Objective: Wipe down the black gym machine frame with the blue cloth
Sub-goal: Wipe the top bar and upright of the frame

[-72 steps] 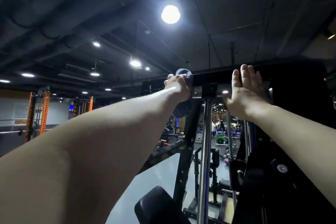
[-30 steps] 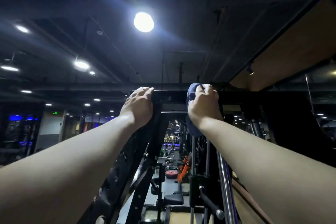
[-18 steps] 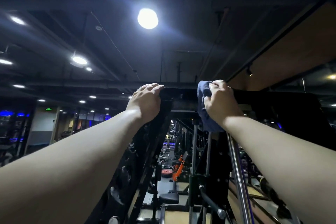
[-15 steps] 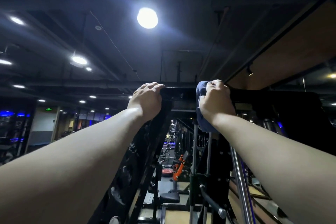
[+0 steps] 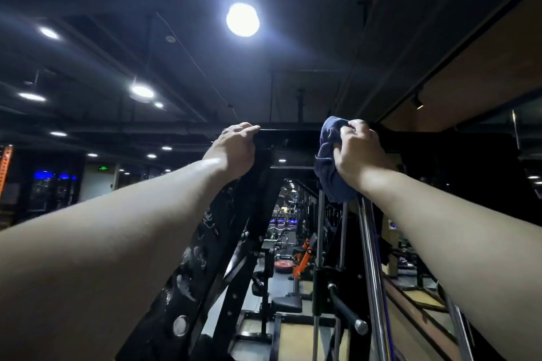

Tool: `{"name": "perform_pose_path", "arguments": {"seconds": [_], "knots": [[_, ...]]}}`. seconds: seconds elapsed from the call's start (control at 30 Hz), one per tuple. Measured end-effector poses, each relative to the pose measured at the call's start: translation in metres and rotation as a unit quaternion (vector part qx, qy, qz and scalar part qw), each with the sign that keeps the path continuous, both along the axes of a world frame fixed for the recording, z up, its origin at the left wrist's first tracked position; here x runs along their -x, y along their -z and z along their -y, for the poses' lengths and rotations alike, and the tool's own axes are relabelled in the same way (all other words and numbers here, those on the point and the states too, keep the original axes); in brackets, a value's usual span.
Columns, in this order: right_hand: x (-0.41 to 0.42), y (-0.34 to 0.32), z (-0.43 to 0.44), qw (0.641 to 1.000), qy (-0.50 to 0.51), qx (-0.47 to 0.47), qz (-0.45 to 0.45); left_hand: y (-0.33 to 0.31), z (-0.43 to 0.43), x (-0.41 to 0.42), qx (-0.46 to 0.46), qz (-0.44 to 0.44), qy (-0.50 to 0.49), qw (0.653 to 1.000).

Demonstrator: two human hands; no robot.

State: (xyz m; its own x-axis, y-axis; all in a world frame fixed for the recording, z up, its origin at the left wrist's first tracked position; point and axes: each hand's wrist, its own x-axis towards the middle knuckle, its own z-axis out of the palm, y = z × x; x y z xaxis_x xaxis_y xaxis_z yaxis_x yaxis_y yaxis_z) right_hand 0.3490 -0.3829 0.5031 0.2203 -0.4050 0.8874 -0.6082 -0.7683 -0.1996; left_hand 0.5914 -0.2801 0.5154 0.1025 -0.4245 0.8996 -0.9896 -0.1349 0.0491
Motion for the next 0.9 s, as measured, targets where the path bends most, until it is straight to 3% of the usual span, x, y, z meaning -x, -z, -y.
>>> {"name": "perform_pose_path", "arguments": {"seconds": [0.1, 0.2, 0.37, 0.5, 0.63, 0.77, 0.9], "knots": [[-0.013, 0.001, -0.014, 0.999, 0.002, -0.035, 0.014, -0.006, -0.005, 0.006, -0.048, -0.014, -0.017, 0.999], [-0.028, 0.010, -0.017, 0.999, -0.020, -0.010, -0.041, -0.012, -0.008, 0.006, -0.088, -0.007, -0.023, 0.996], [-0.034, 0.000, -0.008, 0.992, -0.017, 0.012, -0.124, -0.014, -0.007, 0.001, -0.082, -0.003, -0.010, 0.997], [-0.021, 0.000, -0.004, 1.000, -0.017, 0.023, -0.009, -0.014, -0.008, -0.007, -0.090, 0.005, -0.005, 0.996], [-0.043, 0.004, -0.017, 0.992, 0.025, -0.039, 0.116, -0.015, -0.011, -0.010, -0.086, 0.009, 0.020, 0.996], [-0.086, 0.007, -0.036, 0.999, -0.037, 0.035, 0.018, -0.008, -0.015, -0.014, -0.072, 0.047, 0.025, 0.996], [-0.092, 0.005, -0.036, 0.994, -0.077, 0.062, -0.046, 0.006, -0.017, -0.027, -0.030, 0.024, 0.034, 0.999]]}}
